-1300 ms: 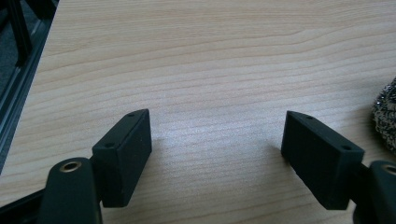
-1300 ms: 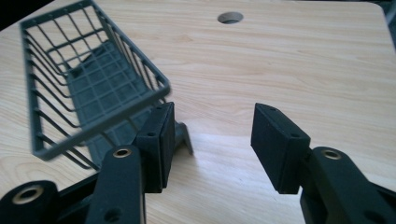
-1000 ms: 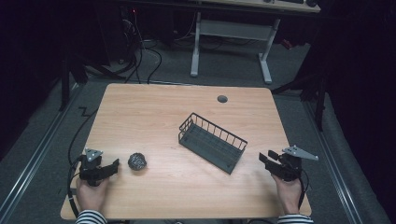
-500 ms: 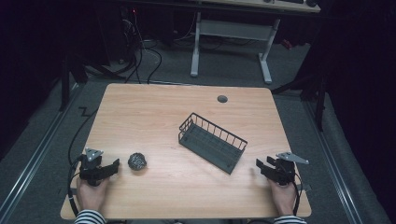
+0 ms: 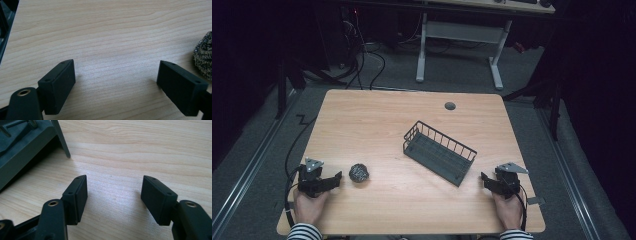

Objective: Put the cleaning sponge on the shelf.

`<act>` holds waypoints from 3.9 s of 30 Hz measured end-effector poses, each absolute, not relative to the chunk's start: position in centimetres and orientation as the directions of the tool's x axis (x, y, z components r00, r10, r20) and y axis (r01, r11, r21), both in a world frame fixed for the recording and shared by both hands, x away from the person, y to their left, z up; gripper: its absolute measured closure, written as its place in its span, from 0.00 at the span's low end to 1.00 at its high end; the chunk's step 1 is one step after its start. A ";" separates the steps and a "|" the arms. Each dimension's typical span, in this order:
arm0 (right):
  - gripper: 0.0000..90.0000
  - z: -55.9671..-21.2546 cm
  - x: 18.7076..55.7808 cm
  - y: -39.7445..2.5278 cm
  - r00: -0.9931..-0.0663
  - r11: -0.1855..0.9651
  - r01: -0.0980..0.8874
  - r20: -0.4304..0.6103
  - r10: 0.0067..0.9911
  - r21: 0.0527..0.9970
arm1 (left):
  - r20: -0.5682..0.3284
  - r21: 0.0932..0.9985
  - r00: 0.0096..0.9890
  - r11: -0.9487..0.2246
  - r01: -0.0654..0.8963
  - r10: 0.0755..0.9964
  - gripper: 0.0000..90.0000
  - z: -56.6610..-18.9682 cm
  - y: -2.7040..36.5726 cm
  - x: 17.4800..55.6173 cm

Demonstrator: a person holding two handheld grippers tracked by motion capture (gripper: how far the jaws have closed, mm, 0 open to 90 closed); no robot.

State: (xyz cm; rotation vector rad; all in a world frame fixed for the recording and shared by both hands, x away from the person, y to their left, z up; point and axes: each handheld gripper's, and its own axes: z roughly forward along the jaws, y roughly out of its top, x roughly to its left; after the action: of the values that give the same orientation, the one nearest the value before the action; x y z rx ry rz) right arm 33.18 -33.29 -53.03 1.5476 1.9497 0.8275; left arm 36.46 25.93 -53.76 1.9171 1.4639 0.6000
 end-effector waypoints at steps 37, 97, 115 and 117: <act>0.41 -53.0 33.1 -33.1 -0.226 0.169 0.663 -0.019 0.974 0.730 | -0.044 0.724 0.505 -0.321 0.611 0.862 0.11 -49.6 20.6 32.4; 0.40 -53.0 33.1 -33.2 -0.231 0.165 0.665 -0.009 0.973 0.729 | -0.013 0.695 0.579 -0.409 0.592 0.815 0.48 -48.2 16.5 36.1; 0.40 -53.0 33.1 -33.2 -0.231 0.164 0.664 -0.008 0.973 0.730 | -0.048 0.735 0.645 -0.411 0.540 0.762 0.48 -44.0 14.9 36.4; 0.40 -53.0 33.1 -33.2 -0.231 0.165 0.664 -0.010 0.973 0.730 | -0.059 0.739 0.654 -0.408 0.536 0.754 0.49 -43.6 14.7 36.5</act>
State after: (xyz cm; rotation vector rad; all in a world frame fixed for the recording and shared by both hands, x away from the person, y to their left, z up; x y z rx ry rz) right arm 33.14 -33.23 -53.02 1.5447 1.9633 0.8422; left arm 36.54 14.69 -43.59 2.1118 0.9967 0.3666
